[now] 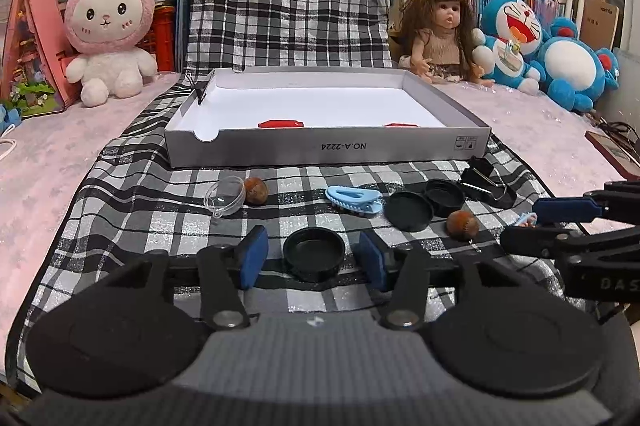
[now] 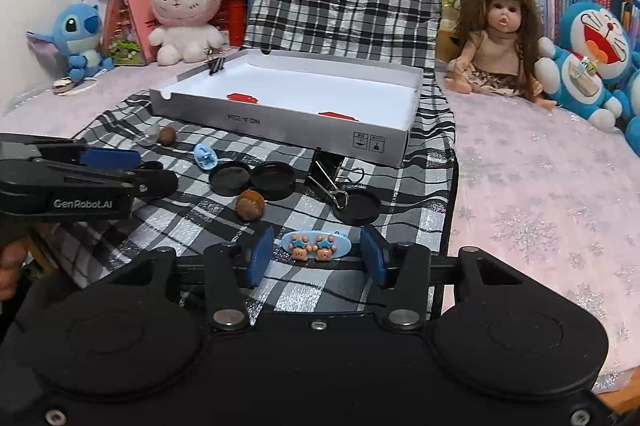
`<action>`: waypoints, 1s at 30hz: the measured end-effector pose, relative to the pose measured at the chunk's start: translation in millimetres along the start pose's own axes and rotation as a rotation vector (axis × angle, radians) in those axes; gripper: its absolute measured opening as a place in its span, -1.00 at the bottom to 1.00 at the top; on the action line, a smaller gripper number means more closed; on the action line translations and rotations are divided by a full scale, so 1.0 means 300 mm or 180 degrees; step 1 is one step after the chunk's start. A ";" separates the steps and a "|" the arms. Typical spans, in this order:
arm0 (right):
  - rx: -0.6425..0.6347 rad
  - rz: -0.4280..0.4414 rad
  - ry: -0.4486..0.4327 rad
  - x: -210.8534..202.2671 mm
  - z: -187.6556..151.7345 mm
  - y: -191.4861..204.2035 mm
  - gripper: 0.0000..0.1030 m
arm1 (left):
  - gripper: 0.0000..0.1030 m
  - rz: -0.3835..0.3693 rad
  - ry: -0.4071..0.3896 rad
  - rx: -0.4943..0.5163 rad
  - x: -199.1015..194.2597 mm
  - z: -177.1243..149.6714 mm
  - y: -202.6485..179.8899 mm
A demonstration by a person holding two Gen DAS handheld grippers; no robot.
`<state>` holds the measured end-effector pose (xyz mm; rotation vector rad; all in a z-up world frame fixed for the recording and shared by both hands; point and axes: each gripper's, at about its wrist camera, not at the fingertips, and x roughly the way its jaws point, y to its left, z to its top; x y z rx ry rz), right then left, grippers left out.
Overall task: Organize rigid objects
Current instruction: 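Carry the black lid into the box with the left tool while the right tool carries the bear clip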
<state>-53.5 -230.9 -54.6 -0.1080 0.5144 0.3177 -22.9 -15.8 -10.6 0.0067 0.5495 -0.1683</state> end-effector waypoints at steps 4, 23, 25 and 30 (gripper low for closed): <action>-0.0004 -0.0027 -0.0006 0.008 -0.005 0.008 -0.15 | 0.28 0.0037 -0.0064 -0.0006 -0.003 -0.016 -0.008; 0.0444 0.0006 -0.0105 0.013 0.127 -0.042 -0.27 | -0.27 0.0033 -0.0248 -0.0108 -0.013 0.138 0.009; 0.0501 0.0013 -0.0101 0.024 0.167 -0.057 -0.27 | -0.27 -0.0005 -0.0214 -0.0140 0.004 0.181 0.025; 0.0657 0.0027 0.0017 0.087 0.285 -0.104 -0.27 | -0.27 -0.0116 -0.0083 -0.0262 0.077 0.292 0.073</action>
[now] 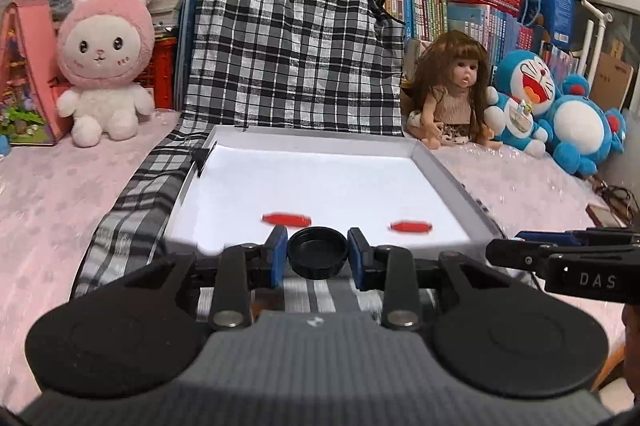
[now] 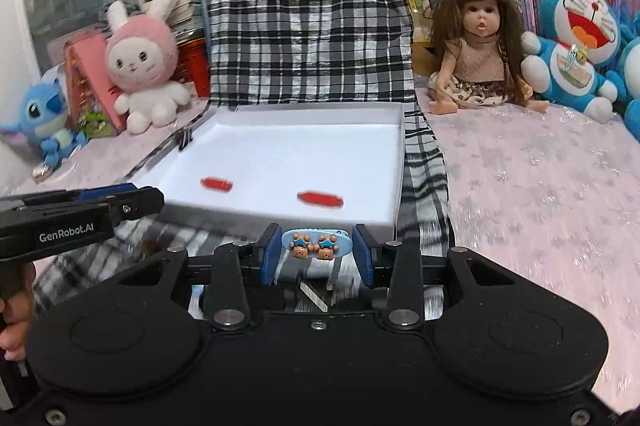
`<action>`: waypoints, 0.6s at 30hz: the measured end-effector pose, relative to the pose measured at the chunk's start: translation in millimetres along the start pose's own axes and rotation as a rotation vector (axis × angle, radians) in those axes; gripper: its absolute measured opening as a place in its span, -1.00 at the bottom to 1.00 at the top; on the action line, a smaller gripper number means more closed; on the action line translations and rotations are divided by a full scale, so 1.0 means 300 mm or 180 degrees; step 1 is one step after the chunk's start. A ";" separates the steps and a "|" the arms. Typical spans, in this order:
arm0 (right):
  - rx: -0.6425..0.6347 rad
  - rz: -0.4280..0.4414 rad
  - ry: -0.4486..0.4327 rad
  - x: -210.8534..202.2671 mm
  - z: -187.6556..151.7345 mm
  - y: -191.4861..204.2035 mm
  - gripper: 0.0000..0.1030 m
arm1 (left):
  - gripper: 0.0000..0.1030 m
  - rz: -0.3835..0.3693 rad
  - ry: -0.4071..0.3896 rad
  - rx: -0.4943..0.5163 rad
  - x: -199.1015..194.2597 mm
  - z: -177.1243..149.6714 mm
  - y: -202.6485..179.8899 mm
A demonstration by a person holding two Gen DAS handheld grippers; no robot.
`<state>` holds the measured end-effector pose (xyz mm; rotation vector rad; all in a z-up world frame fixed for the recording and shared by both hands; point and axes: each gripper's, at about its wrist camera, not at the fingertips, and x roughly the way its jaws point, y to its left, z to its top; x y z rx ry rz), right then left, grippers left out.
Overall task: Organize rigid objects
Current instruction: 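Carry the black lid into the box with the left tool while the right tool carries the bear clip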
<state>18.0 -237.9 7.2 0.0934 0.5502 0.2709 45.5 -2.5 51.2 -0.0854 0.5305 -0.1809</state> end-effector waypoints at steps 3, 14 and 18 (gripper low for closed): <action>0.0123 0.0019 0.0142 0.065 0.083 -0.024 -0.27 | -0.27 0.0030 0.0060 -0.0033 0.056 0.058 0.019; 0.0281 -0.0123 0.0763 0.365 0.286 -0.065 -0.27 | -0.27 -0.0015 0.0522 -0.0090 0.293 0.186 0.057; 0.0230 -0.0182 0.0908 0.443 0.294 -0.049 -0.27 | -0.26 -0.0003 0.0644 -0.0121 0.359 0.184 0.067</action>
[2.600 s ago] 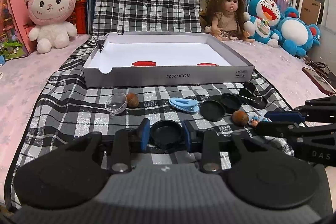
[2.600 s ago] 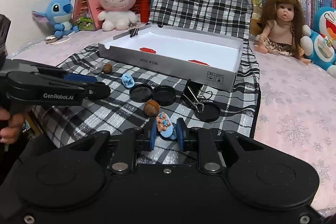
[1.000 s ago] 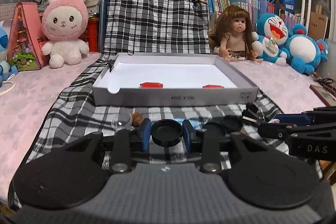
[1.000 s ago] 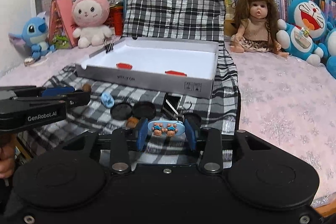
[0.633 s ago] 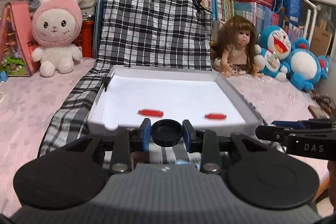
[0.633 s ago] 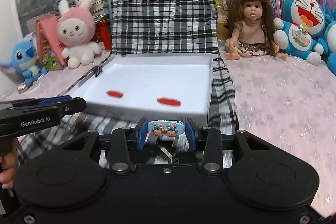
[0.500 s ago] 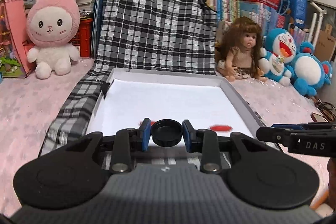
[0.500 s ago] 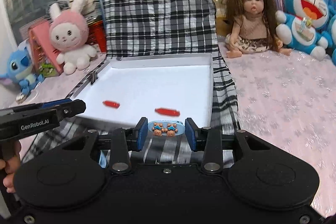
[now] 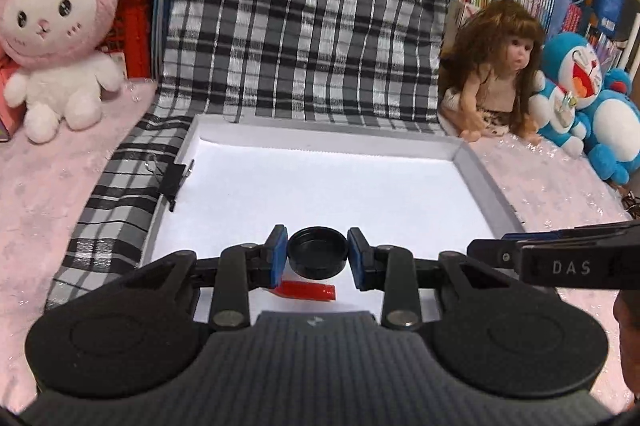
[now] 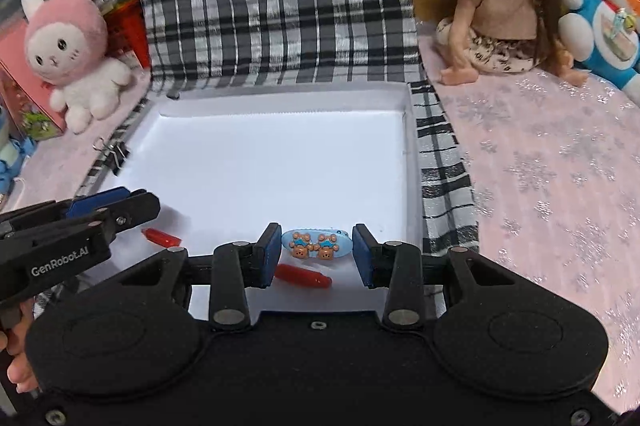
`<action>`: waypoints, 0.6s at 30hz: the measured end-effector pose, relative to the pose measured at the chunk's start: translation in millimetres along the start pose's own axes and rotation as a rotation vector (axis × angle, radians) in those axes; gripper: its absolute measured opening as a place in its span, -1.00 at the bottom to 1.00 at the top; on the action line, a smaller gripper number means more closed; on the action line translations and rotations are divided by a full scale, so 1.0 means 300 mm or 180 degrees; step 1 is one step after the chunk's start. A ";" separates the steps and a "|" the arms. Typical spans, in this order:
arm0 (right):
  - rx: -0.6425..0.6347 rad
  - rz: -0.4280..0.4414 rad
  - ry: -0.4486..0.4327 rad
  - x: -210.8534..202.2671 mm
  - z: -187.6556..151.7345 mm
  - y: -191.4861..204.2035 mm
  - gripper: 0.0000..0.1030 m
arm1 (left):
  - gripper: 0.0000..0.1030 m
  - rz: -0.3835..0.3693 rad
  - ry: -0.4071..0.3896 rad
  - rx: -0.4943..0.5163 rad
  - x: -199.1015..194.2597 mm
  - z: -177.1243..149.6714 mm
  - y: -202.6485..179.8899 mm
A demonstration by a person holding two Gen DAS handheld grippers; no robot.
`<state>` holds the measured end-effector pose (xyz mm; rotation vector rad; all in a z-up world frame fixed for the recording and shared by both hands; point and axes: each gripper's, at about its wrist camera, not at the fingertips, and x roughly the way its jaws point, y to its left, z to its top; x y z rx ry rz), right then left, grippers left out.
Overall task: Organize rigid objects
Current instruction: 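Carry the black lid into the box with the left tool while the right tool carries the bear clip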
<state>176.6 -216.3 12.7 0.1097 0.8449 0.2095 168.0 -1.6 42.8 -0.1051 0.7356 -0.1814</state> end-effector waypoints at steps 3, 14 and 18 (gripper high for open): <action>-0.0022 -0.0037 0.0061 0.038 0.000 0.014 -0.27 | -0.26 0.0042 0.0063 -0.0020 0.036 -0.005 0.004; 0.0001 -0.0076 0.0148 0.095 -0.007 0.022 -0.27 | -0.26 0.0149 0.0103 0.0107 0.087 -0.014 -0.011; -0.0008 -0.0100 0.0136 0.100 -0.010 0.027 -0.27 | -0.26 0.0170 0.0136 0.0104 0.099 -0.018 -0.013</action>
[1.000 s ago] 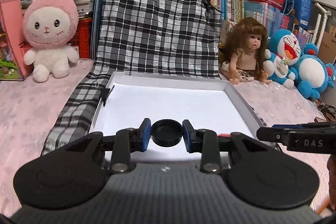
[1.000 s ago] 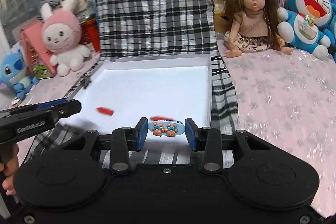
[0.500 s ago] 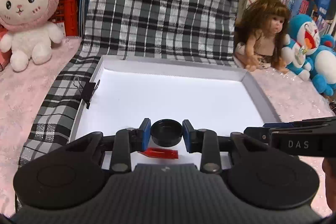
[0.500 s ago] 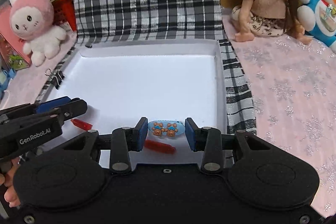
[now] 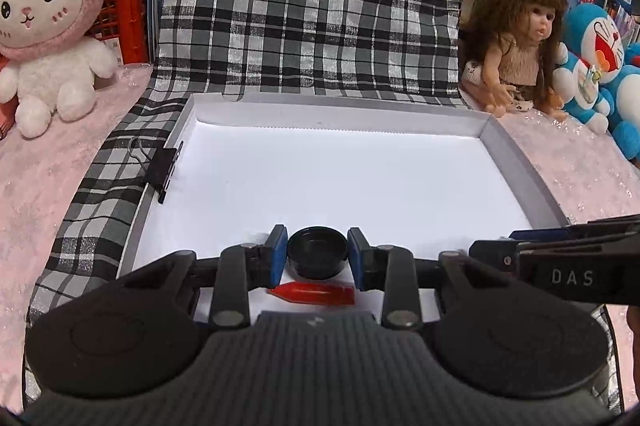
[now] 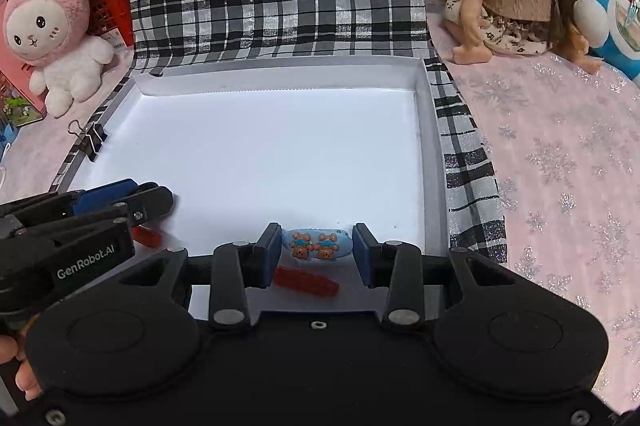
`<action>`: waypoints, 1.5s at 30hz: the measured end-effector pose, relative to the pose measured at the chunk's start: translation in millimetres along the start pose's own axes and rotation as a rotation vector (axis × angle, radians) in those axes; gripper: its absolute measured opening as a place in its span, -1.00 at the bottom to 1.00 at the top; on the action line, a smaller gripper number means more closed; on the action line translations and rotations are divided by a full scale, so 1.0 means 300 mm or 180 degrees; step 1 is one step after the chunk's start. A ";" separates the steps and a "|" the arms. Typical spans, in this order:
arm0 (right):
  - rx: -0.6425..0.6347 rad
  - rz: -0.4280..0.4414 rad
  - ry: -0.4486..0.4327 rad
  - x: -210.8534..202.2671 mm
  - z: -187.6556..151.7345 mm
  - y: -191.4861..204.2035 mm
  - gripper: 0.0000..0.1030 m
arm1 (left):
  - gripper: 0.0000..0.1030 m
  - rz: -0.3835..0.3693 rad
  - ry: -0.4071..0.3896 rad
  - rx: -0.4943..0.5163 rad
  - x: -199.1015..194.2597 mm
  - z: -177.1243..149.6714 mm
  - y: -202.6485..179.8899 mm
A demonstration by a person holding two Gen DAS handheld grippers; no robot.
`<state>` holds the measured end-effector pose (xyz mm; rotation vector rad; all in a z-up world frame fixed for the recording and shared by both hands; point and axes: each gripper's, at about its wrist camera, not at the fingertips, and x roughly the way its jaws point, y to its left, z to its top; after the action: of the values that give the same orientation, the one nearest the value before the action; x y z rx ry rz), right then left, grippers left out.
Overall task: Organize rigid objects
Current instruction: 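Carry the black lid into the box with the left tool while the right tool carries the bear clip, then open both tools to release the lid and clip, then lift away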
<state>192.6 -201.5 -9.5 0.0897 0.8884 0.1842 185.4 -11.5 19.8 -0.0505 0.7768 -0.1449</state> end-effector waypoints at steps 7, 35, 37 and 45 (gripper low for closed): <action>-0.0037 -0.0031 -0.0012 0.005 -0.004 0.006 -0.27 | -0.25 0.0026 0.0015 0.0067 0.009 -0.012 -0.005; -0.0209 0.0051 -0.0156 -0.048 -0.011 0.030 -0.21 | 0.53 0.0082 -0.0361 0.0468 -0.104 -0.017 -0.038; -0.0200 0.0053 -0.0172 -0.055 -0.014 0.028 -0.20 | 0.58 0.0088 -0.0372 0.0443 -0.113 -0.021 -0.033; -0.0188 0.0141 -0.0375 -0.125 -0.053 0.016 -0.10 | 0.72 -0.0011 -0.0481 0.0334 -0.177 -0.052 -0.001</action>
<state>156.4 -204.1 9.9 0.0648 0.7635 0.2439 137.1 -3.7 45.5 0.0363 0.6174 -0.1826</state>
